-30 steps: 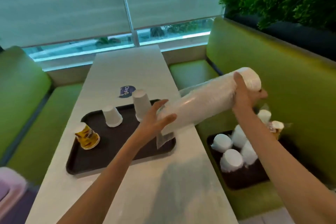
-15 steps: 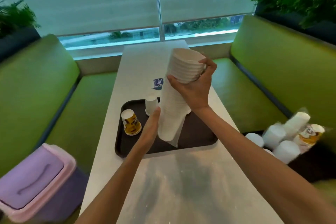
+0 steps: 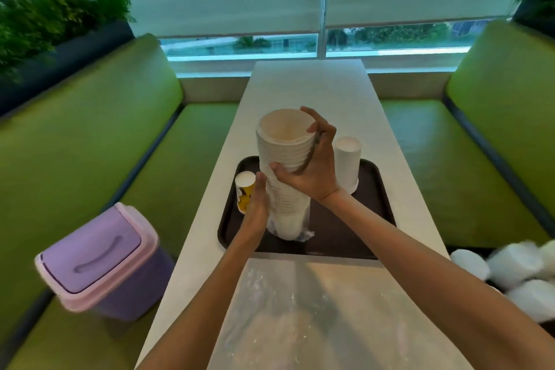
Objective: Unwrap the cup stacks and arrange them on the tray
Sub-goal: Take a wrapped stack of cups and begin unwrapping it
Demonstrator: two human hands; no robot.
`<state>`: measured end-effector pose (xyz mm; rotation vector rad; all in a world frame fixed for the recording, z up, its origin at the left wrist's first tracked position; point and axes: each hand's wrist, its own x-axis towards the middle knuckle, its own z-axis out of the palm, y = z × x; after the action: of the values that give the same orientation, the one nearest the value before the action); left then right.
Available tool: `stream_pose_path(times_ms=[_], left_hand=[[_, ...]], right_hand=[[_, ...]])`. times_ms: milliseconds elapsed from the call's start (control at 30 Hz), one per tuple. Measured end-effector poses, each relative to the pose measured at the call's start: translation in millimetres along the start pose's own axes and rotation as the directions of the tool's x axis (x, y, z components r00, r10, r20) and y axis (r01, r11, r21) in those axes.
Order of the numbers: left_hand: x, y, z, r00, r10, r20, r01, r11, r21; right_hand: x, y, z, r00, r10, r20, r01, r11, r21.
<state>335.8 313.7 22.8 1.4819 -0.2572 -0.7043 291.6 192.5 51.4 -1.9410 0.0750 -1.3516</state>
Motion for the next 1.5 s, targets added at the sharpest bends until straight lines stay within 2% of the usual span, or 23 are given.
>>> stream_pose_path(times_ms=[233,333,400,467,567,667,833,1033,1167,1233,1400,1500], left_hand=[[-1.5,0.1,0.2,1.0,0.01,-0.001,-0.01,1.0,-0.013],[2.5,-2.9,-2.6,0.998,0.063,-0.011,-0.063,0.998,0.012],[3.7,5.2,-1.1,0.988,0.151,-0.033,-0.149,0.987,0.055],[9.7,17.2,1.9,0.971,0.222,-0.092,-0.219,0.975,0.039],[20.3,36.2,9.6,0.948,0.276,-0.157,-0.282,0.959,-0.019],[26.6,51.9,24.1,0.936,0.316,-0.155,-0.329,0.941,-0.072],[32.0,63.1,38.6,0.936,0.275,-0.22,-0.312,0.937,-0.155],[39.2,63.9,39.5,0.905,0.338,-0.26,-0.383,0.912,-0.147],[41.3,52.3,42.9,0.88,0.361,-0.31,-0.417,0.899,-0.137],[44.1,42.8,43.4,0.873,0.353,-0.335,-0.416,0.899,-0.136],[51.8,7.7,39.2,0.885,0.322,-0.335,-0.383,0.914,-0.133],[52.0,-5.5,39.1,0.909,0.259,-0.326,-0.338,0.916,-0.215]], right_hand=[[-2.4,9.7,4.0,0.995,0.002,0.102,-0.012,0.995,0.099],[-8.5,10.2,0.2,0.984,0.128,0.124,-0.143,0.982,0.12],[-13.4,3.1,-0.1,0.961,0.269,0.058,-0.275,0.943,0.189],[-10.3,-7.9,4.3,0.918,0.395,-0.039,-0.368,0.883,0.293],[-2.5,-15.7,14.6,0.802,0.574,-0.162,-0.467,0.774,0.428],[5.9,-14.6,22.3,0.71,0.676,-0.198,-0.513,0.689,0.512],[13.9,-10.0,26.7,0.654,0.725,-0.216,-0.551,0.653,0.52],[17.2,-0.2,31.3,0.66,0.716,-0.227,-0.543,0.663,0.515],[1.3,5.8,37.0,0.662,0.707,-0.249,-0.578,0.694,0.43],[-8.3,7.7,40.3,0.641,0.716,-0.275,-0.589,0.689,0.422],[-40.9,22.7,49.0,0.585,0.766,-0.266,-0.618,0.633,0.466],[-45.2,25.4,50.6,0.558,0.784,-0.271,-0.628,0.613,0.48]])
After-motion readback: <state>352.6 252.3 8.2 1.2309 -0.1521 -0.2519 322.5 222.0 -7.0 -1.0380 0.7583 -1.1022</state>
